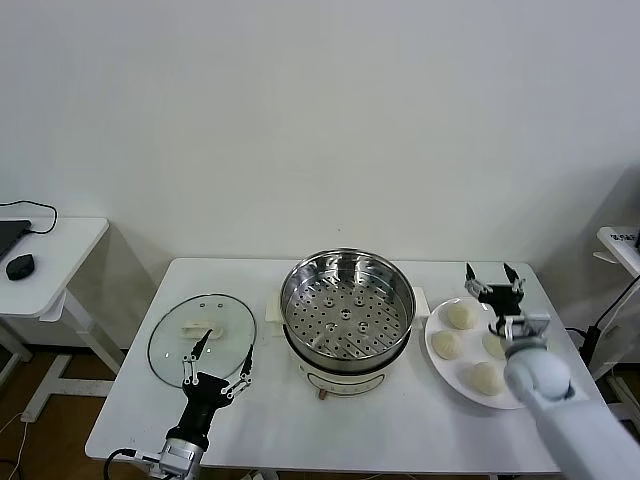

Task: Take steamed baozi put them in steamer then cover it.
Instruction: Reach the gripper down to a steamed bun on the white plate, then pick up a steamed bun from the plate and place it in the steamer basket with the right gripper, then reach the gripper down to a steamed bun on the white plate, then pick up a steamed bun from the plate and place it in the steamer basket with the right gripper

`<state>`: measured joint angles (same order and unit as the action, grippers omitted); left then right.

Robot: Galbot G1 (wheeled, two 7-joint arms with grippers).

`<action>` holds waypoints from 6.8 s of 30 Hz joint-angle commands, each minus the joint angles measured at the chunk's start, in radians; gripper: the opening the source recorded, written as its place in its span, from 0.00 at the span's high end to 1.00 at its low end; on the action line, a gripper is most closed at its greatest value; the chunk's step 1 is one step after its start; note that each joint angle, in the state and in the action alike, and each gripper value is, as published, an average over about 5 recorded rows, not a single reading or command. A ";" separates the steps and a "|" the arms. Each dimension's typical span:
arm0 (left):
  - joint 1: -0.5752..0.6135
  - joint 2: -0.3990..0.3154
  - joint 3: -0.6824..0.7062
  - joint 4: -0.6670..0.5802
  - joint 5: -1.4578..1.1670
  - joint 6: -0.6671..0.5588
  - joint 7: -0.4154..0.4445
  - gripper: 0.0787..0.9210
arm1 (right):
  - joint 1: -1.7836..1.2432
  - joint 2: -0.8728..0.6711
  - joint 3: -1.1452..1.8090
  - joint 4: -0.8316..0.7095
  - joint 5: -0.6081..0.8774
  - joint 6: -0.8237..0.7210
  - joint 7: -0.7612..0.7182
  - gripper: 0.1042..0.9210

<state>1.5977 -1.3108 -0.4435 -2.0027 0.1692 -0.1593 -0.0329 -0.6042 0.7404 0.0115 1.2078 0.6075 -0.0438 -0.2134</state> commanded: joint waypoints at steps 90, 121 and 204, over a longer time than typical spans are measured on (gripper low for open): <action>0.001 -0.009 -0.028 -0.021 -0.023 -0.017 -0.035 0.12 | 1.087 0.352 -0.980 0.031 -0.868 0.721 -1.076 0.29; -0.001 -0.009 -0.042 -0.028 -0.032 -0.025 -0.046 0.12 | 0.870 0.504 -0.904 -0.181 -1.077 0.709 -1.007 0.16; -0.003 -0.010 -0.028 -0.039 -0.030 -0.024 -0.054 0.12 | 0.841 -0.062 -1.126 -0.103 -0.342 -0.037 -0.850 0.32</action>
<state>1.5951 -1.3212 -0.4714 -2.0386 0.1395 -0.1843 -0.0865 0.1883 0.6982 -1.1032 1.0852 0.2548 -0.0805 -1.0654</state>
